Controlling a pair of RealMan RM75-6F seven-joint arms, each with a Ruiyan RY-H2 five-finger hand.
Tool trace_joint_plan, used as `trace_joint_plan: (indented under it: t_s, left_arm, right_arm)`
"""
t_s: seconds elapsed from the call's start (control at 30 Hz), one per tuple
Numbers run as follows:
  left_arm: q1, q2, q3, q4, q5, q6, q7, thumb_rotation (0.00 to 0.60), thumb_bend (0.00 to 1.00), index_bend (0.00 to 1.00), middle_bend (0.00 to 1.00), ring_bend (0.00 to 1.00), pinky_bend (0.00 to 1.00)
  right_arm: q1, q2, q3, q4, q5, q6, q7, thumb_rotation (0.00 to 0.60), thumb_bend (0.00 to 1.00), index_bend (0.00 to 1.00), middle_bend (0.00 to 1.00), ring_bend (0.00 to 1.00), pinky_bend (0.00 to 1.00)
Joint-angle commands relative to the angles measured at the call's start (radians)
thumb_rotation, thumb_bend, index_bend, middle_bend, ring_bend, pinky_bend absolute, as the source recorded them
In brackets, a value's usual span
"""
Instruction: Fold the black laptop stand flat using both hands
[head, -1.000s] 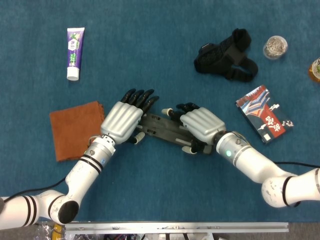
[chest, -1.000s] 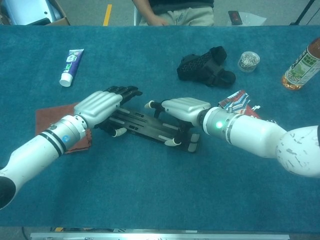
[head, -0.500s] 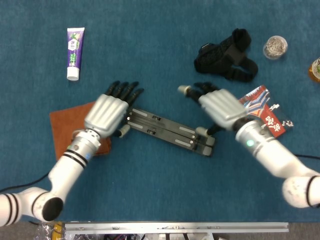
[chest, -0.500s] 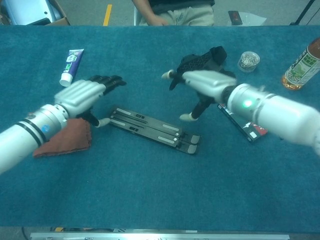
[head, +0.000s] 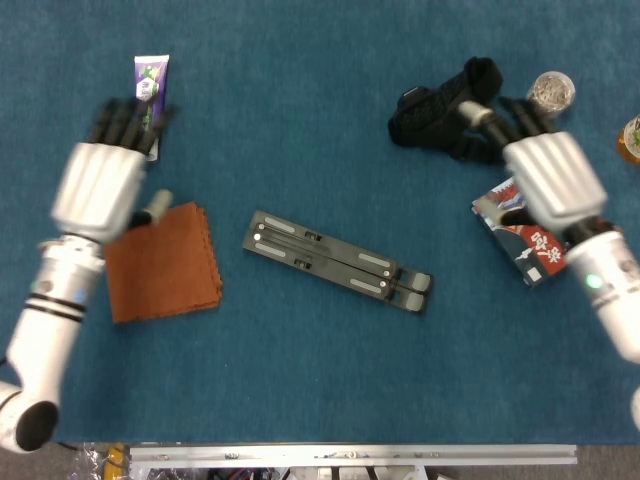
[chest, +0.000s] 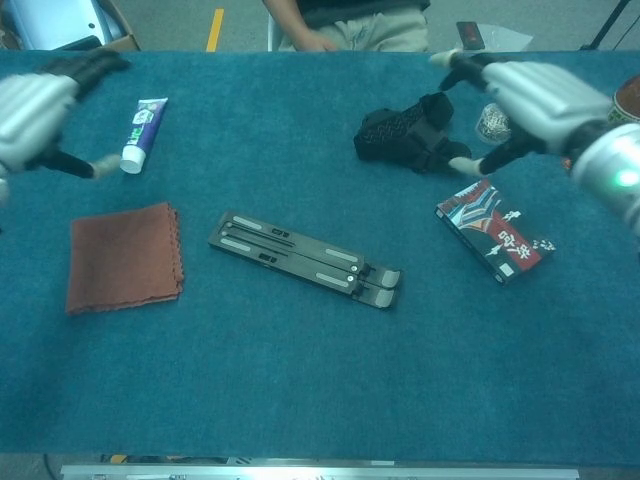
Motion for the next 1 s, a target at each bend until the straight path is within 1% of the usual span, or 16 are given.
trace_joint_plan:
  t_s: [0.03,0.23,0.33,0.47,0.63,0.77,1.0]
  left_arm:
    - [0.046,0.043,-0.003,0.011,0.024,0.053,-0.05,0.6,0.28,0.0,0.0,0.0,0.0]
    - [0.116,0.102,0.023,0.011,0.077,0.133,-0.114,0.6,0.28,0.0,0.0,0.0,0.0]
    - [0.148,0.128,0.033,-0.002,0.087,0.162,-0.128,0.6,0.28,0.0,0.0,0.0,0.0]
    - [0.184,0.168,0.041,-0.035,0.079,0.185,-0.11,0.6,0.28,0.0,0.0,0.0,0.0]
    - [0.228,0.202,0.051,-0.068,0.07,0.218,-0.07,0.6,0.28,0.0,0.0,0.0,0.0]
    - [0.256,0.201,0.043,-0.074,0.045,0.246,-0.033,0.6,0.28,0.0,0.0,0.0,0.0]
    - [0.276,0.216,0.05,-0.099,0.031,0.233,0.019,0.6,0.28,0.0,0.0,0.0,0.0]
  right_arm:
    - [-0.065,0.02,-0.018,-0.016,-0.056,0.075,-0.014,0.6,0.21,0.0,0.2,0.0,0.08]
    - [-0.155,0.034,-0.035,-0.016,-0.122,0.167,0.003,0.6,0.21,0.0,0.2,0.0,0.08]
    - [-0.202,0.037,-0.047,-0.001,-0.158,0.214,0.007,0.6,0.21,0.0,0.2,0.0,0.08]
    - [-0.265,0.045,-0.066,0.01,-0.198,0.267,0.018,0.6,0.21,0.0,0.2,0.0,0.08]
    - [-0.329,0.064,-0.071,0.024,-0.235,0.312,0.043,0.6,0.22,0.0,0.2,0.0,0.08]
    - [-0.36,0.072,-0.064,0.03,-0.258,0.328,0.044,0.6,0.22,0.0,0.19,0.0,0.08]
    - [-0.386,0.066,-0.036,0.046,-0.241,0.295,0.049,0.6,0.22,0.0,0.19,0.0,0.08]
